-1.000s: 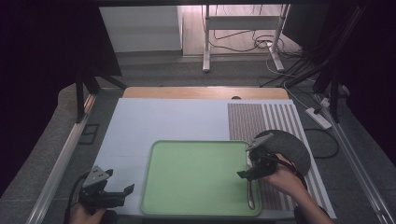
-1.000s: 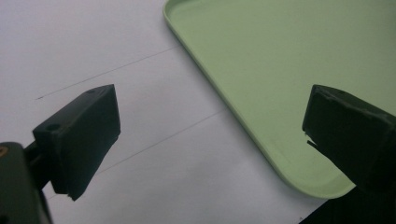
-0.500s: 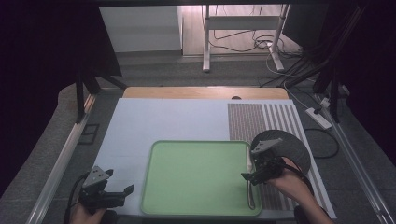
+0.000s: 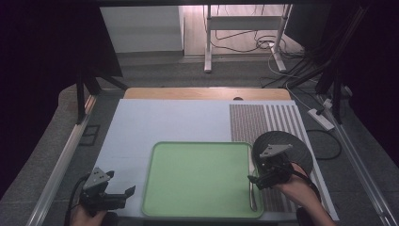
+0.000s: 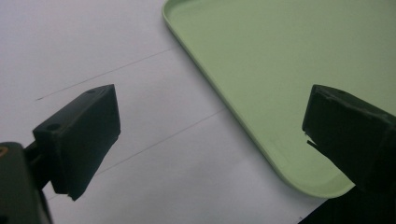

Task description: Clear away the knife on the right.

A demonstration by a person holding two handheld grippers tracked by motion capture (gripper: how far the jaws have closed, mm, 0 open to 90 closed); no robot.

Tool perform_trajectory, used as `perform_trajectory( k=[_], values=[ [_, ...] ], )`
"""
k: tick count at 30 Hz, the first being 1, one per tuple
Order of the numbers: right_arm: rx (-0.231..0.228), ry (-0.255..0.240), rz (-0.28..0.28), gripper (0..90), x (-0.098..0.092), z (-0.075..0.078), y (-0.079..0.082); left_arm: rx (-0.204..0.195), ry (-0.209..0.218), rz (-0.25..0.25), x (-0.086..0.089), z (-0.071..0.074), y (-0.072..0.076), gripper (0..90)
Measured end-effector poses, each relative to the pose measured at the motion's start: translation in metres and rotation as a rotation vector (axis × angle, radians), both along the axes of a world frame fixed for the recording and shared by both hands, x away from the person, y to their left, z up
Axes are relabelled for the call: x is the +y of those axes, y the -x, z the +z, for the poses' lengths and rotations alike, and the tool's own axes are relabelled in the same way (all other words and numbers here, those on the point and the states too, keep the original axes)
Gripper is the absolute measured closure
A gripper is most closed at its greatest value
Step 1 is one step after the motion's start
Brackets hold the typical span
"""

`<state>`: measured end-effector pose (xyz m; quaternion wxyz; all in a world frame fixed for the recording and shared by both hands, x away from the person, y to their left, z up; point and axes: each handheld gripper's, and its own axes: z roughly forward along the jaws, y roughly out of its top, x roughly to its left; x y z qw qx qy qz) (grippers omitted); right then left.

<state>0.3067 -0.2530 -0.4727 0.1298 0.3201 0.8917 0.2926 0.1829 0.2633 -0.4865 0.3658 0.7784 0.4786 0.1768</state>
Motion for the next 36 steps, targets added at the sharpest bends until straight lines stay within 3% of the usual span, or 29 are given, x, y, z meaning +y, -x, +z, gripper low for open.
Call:
perform_trajectory(
  k=[12,21,36],
  values=[
    [-0.001,-0.060,-0.058,0.0,-0.022,0.000,0.007,0.001,-0.001,0.001,-0.001,0.000,0.000,5.2],
    [0.004,-0.079,-0.086,0.0,-0.031,-0.002,0.011,0.000,-0.001,0.001,0.000,0.000,0.000,5.2],
    [-0.030,-0.130,-0.170,0.0,-0.052,0.001,0.022,0.003,-0.005,0.001,0.000,0.000,0.000,5.2]
  ],
)
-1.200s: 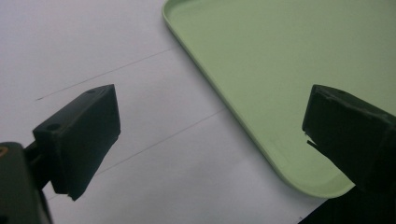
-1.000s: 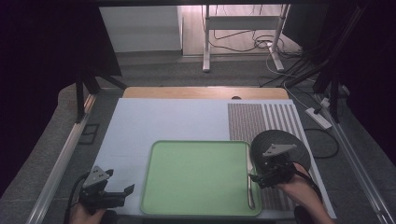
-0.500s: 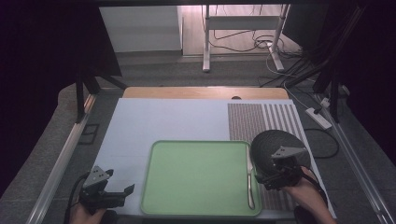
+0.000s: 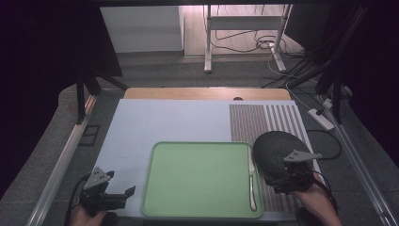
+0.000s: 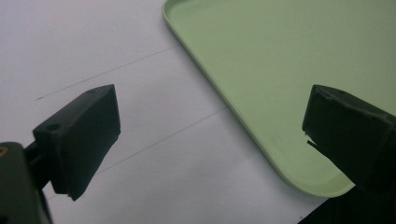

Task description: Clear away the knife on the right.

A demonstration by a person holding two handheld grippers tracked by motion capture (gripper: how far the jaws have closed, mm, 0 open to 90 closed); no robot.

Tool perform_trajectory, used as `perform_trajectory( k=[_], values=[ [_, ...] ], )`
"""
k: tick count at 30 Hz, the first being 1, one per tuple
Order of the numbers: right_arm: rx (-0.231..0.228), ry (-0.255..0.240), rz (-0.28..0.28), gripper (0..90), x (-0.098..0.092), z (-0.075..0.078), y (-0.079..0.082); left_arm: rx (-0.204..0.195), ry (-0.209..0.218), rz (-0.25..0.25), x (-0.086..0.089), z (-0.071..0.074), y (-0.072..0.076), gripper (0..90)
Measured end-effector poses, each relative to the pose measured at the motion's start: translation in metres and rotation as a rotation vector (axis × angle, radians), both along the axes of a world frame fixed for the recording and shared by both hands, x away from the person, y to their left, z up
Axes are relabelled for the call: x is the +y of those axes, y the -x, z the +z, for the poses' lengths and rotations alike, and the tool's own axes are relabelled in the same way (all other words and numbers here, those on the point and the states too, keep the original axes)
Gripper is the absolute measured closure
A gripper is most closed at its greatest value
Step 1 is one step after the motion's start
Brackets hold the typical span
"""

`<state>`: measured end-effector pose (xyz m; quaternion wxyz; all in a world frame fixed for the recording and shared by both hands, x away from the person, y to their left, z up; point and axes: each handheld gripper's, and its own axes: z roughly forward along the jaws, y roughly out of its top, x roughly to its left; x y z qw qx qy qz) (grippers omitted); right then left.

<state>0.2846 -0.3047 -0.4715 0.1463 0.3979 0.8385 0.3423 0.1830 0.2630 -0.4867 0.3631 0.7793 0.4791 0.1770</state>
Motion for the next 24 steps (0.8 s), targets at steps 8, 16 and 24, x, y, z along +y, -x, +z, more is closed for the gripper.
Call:
perform_trajectory(
  k=[8,16,24],
  values=[
    [0.003,0.002,0.004,0.0,-0.004,0.002,0.002,0.001,0.002,0.002,0.000,0.000,0.000,5.2],
    [0.005,-0.014,-0.013,0.0,-0.011,0.004,0.006,0.001,0.006,0.005,0.000,0.000,0.000,5.1],
    [-0.004,-0.004,-0.023,0.0,-0.016,0.006,0.010,0.003,0.013,0.008,0.001,0.000,0.000,5.1]
  ],
)
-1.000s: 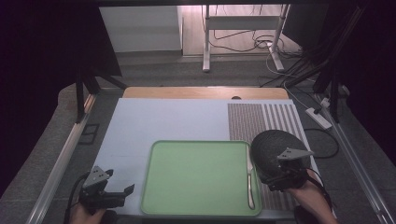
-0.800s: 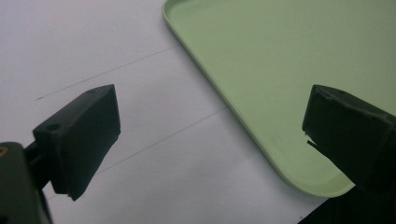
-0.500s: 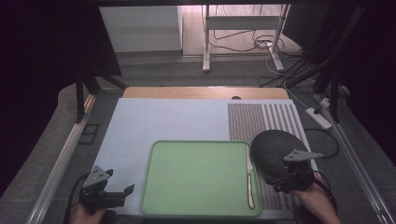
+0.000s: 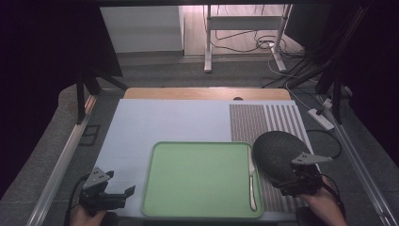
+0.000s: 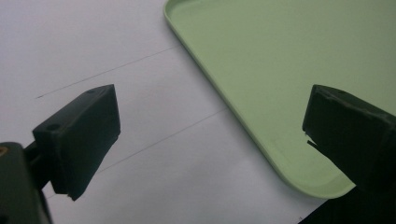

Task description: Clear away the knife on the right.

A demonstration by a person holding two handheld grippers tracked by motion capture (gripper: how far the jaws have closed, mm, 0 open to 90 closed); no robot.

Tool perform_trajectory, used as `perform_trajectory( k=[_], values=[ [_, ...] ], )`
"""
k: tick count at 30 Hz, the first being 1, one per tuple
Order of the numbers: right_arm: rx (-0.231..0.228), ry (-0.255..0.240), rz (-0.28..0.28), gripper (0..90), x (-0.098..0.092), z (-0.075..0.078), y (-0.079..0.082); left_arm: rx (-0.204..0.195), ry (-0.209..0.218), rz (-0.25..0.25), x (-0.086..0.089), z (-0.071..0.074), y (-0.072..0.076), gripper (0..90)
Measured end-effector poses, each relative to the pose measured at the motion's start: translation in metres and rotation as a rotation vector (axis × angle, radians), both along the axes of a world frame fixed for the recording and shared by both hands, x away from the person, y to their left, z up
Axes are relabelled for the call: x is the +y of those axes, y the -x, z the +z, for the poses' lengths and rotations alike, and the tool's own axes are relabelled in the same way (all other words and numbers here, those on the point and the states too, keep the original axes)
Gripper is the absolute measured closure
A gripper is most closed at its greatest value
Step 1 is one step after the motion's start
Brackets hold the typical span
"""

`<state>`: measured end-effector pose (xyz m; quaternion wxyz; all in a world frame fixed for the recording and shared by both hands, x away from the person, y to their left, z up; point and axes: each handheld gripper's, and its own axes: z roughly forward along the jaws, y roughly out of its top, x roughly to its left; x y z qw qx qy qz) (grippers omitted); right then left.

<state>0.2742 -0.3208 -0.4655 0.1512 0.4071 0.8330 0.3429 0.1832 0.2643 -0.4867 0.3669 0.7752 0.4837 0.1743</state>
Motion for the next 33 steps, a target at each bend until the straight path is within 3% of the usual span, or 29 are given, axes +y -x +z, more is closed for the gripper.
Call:
perform_trajectory(
  k=[9,22,33],
  values=[
    [-0.006,0.006,-0.034,0.0,-0.009,0.002,0.007,0.000,-0.005,0.001,0.000,0.000,0.000,5.1],
    [-0.003,0.036,-0.052,0.0,-0.014,0.004,0.015,0.002,0.007,0.003,0.001,0.000,0.000,5.1],
    [0.011,0.033,-0.050,0.0,-0.015,0.004,0.016,0.004,0.007,0.005,0.001,0.000,0.000,5.1]
  ],
)
